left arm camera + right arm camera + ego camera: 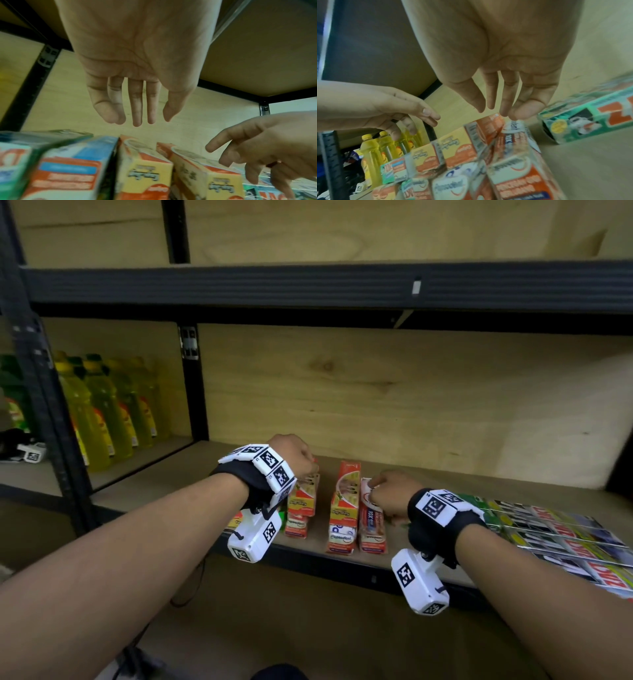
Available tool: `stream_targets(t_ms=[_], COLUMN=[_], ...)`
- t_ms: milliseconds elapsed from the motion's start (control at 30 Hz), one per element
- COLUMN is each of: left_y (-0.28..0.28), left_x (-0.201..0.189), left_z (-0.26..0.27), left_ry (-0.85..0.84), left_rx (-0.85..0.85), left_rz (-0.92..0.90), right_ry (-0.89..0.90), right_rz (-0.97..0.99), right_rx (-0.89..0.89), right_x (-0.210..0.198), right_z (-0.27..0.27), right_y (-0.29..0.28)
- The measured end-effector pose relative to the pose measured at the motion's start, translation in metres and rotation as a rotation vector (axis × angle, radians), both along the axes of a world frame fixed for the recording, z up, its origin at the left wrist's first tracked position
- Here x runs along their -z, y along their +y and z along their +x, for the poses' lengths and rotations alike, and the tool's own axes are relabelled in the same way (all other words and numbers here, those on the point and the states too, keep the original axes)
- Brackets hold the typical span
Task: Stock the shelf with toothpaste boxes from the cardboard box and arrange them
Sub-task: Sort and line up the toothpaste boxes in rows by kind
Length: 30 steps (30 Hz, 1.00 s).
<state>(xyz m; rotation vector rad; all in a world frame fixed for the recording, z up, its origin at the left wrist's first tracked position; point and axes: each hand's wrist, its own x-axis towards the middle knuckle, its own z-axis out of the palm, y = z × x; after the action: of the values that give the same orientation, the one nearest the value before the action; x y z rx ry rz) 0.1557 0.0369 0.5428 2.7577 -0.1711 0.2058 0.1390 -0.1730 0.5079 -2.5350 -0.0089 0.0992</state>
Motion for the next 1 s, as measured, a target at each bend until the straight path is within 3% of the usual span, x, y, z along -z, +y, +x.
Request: stream_targets(t_ms=[233, 433, 600, 767, 1000], left_y=[0.064, 0.1, 0.114, 0.125, 0.13], left_x=[0.008, 0.033, 0.046, 0.05, 0.051], left_z=[-0.004, -0.001, 0.005, 0.013, 0.011], left_ry=[0.019, 0.114, 0.146, 0.205, 0.225], left_rx=[-0.13, -0.153, -0.155, -0.128, -0.114], left_rz=[0.02, 0.101, -0.065, -0.262, -0.36], right_ry=[-0.173, -0.223, -0.239, -0.28, -0.334], right_rz=[0.027, -0.124, -0.269, -0.477, -0.533], right_rx=[-0.058, -0.213, -0.38, -0.38, -0.36], right_x=[-0.013, -0.011, 0.006, 0.023, 0.027], right_z=[0.008, 0.018, 0.026, 0.031, 0.026], right_y=[0.053, 0.106, 0.138, 0.149, 0.152])
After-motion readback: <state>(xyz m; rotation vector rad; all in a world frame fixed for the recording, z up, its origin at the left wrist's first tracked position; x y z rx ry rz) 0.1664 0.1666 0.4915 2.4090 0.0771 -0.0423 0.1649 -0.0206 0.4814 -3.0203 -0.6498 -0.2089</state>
